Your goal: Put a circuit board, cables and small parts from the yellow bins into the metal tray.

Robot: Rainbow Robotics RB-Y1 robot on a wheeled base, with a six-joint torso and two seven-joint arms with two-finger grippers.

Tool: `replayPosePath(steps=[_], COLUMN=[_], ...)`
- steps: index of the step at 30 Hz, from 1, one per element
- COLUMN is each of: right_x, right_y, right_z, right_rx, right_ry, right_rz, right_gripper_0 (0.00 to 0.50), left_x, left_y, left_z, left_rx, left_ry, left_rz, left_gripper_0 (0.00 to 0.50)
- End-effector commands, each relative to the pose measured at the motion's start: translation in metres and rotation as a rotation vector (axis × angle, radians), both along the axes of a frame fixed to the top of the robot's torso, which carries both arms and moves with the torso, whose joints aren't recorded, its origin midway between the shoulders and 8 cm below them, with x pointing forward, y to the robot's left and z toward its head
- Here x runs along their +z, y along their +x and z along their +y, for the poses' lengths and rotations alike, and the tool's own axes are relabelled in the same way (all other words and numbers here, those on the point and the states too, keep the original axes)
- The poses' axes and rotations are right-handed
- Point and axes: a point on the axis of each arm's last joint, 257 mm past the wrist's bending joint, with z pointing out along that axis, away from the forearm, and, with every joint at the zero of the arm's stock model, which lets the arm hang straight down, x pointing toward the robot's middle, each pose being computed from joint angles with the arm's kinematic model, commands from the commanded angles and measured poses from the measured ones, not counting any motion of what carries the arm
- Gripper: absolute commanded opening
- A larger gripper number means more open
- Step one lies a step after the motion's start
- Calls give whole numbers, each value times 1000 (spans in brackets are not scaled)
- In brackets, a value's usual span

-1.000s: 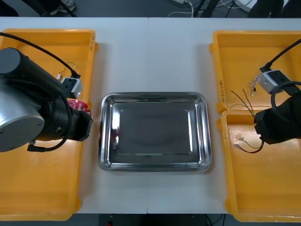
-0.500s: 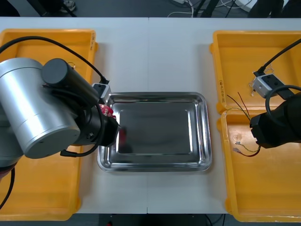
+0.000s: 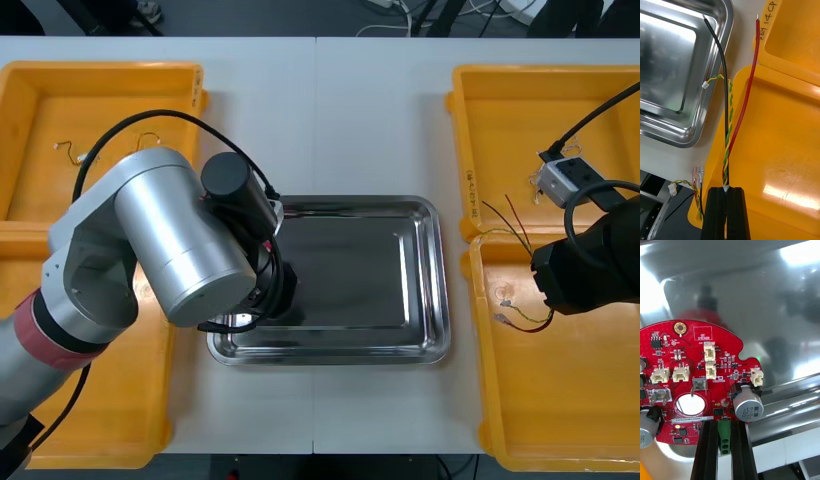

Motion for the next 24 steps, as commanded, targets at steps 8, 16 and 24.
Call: replayPosePath(steps=[8,16,24], right_x=[10,10,10], right_y=[2,2,2], right_z=[-1,-1,-1], right_rx=[55,54,54], right_ry=[-49,-51,-51], right_rz=[-42,-42,-42], right_gripper_0=[0,0,0], left_x=[-11,-25,-37], left_y=[-5,-9,-12], left_z=[-37,-42,-46], left_rx=[38,38,38], left_ry=[-64,-65,-59], left_rz=[3,21,37], left_gripper_0=[0,1,1])
